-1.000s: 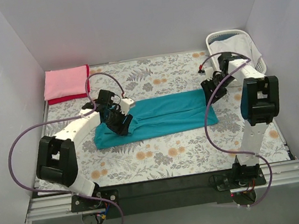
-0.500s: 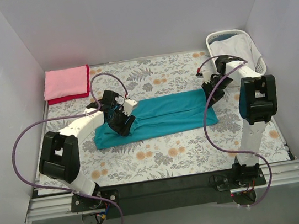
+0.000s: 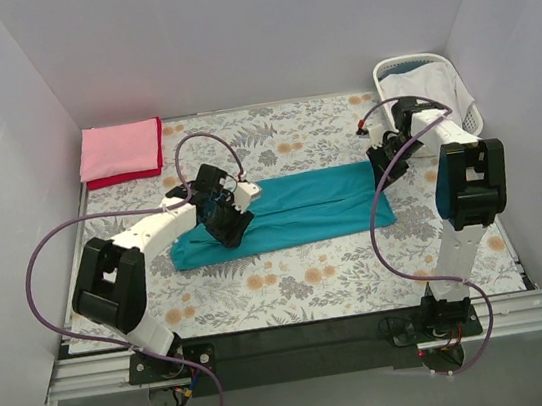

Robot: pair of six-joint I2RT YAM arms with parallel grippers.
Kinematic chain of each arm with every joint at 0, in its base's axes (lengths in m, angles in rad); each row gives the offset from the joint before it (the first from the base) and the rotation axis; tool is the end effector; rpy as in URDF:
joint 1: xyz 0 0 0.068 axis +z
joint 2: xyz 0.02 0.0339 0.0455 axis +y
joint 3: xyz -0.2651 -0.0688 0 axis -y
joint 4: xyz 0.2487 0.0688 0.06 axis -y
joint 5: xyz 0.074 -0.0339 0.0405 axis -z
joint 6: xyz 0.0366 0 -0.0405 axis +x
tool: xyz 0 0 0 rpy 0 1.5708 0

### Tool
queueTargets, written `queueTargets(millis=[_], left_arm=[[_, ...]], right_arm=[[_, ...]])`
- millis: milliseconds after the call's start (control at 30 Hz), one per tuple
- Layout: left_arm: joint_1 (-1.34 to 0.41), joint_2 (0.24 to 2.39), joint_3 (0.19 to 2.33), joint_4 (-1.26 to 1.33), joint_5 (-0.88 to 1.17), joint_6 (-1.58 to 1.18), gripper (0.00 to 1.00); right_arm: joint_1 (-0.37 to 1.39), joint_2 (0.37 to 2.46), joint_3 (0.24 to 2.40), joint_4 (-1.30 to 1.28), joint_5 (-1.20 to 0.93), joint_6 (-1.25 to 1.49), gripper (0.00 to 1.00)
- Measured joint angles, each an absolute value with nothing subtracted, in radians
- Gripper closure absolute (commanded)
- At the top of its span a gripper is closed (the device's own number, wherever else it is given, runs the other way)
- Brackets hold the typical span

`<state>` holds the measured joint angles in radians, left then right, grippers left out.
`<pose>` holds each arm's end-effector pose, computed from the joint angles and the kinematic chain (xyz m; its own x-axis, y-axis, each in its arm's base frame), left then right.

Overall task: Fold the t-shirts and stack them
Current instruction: Fold the tshirt

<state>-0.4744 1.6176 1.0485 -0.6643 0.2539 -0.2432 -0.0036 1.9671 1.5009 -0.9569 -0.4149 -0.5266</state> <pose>0.2720 -0.1500 0.1916 -0.9390 0.2202 -0.2642 0.2988 0.9026 -0.3098 0.3873 0.0134 0.1935 -0.8269 -0.4570 -0.3276 -0.5456 0.7931 0.2707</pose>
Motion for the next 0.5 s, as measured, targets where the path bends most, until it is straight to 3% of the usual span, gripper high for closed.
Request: queueTargets(millis=[33, 67, 233, 500], left_arm=[[-0.479, 1.618, 1.048, -0.661, 0.249, -0.243, 0.57], [-0.482, 1.618, 1.048, -0.656, 0.245, -0.243, 0.68], [-0.49, 1.618, 1.053, -0.64, 0.209, -0.249, 0.99], [-0.491, 1.639, 1.136, -0.607, 0.171, -0.239, 1.0]], right_arm=[[-0.004, 1.967, 1.494, -0.954, -0.414, -0.526, 0.99], [-0.004, 1.966, 1.488, -0.951, -0.413, -0.526, 0.99], [-0.004, 1.966, 1.473, -0.942, -0.398, -0.526, 0.99], [-0.004, 1.961, 1.47, -0.937, -0.396, -0.522, 0.99]])
